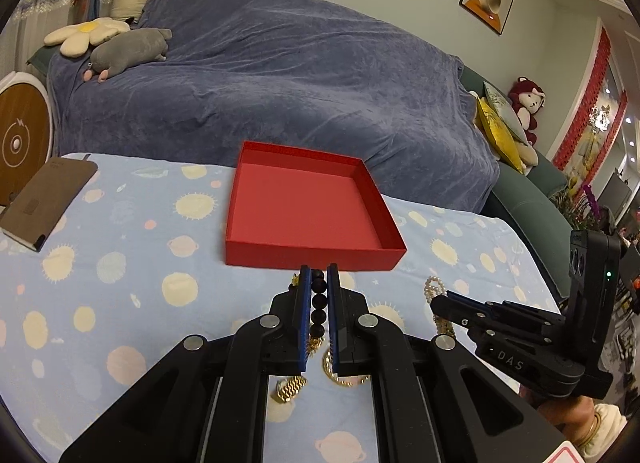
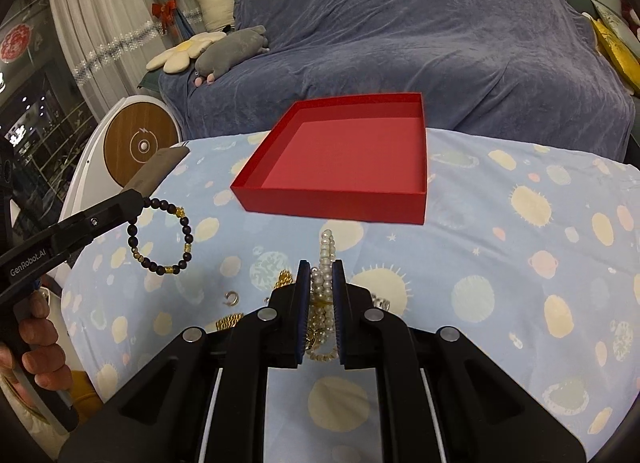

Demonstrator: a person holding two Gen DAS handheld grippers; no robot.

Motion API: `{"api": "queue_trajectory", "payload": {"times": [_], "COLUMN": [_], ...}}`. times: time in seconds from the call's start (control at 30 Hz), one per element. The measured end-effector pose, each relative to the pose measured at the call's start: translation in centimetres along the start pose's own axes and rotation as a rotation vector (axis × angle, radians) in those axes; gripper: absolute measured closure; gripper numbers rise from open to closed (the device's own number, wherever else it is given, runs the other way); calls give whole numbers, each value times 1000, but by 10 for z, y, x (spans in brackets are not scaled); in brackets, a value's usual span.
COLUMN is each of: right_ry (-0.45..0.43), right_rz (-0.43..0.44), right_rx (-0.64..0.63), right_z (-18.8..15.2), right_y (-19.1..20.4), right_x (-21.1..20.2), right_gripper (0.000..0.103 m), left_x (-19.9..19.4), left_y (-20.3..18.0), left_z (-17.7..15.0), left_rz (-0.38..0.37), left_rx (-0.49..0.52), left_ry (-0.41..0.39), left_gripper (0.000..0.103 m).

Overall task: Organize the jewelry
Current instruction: 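Lift both held pieces and carry them over the red box, then open both grippers to drop the bracelet and pearls into the box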

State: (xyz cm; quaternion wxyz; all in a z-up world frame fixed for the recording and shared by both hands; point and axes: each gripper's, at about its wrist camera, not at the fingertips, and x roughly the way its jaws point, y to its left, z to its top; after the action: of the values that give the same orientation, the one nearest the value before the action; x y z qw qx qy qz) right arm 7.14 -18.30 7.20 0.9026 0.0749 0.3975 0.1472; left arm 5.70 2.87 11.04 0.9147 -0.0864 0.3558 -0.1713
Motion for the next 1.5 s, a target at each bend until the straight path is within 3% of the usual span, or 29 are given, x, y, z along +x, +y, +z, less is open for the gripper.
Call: {"api": "queue_trajectory", "payload": {"times": [0.2,0.37,0.6,0.83,1.13,1.23,1.3,1.4,1.5], "right_ry": [-36,-36,-13,54,165,141,94,45,17], "right_rz": [-36,-44,-59,-104,-147,-147,-146,-127,-100], "right_rx": [-7,26,12,8,8,29,50,59,60], "right_z": [69,122,169,181,176,176,175,171,166], "right_y": [-18,-35,-50,-67,-79,-82,-85,-86,-83], "right_x": [25,68,138,198,239,234,222,200,166], "right_gripper": [93,93,93,93,92,88,66,66,66], "left_x": [32,83,162,228,268,271,270,259,237], "left_y": [1,11,31,52,58,63,65,67,67], "left_z": [62,111,149,159,149,145,144,143,143], "left_rz": [19,39,101,113,137,161,167,174,158], "left_rx": [63,57,53,12,33,11,6,4,-7], "left_ry": [-37,-45,-23,37,103,111,107,91,61], "left_gripper": [98,98,98,98,98,94,93,86,67]}}
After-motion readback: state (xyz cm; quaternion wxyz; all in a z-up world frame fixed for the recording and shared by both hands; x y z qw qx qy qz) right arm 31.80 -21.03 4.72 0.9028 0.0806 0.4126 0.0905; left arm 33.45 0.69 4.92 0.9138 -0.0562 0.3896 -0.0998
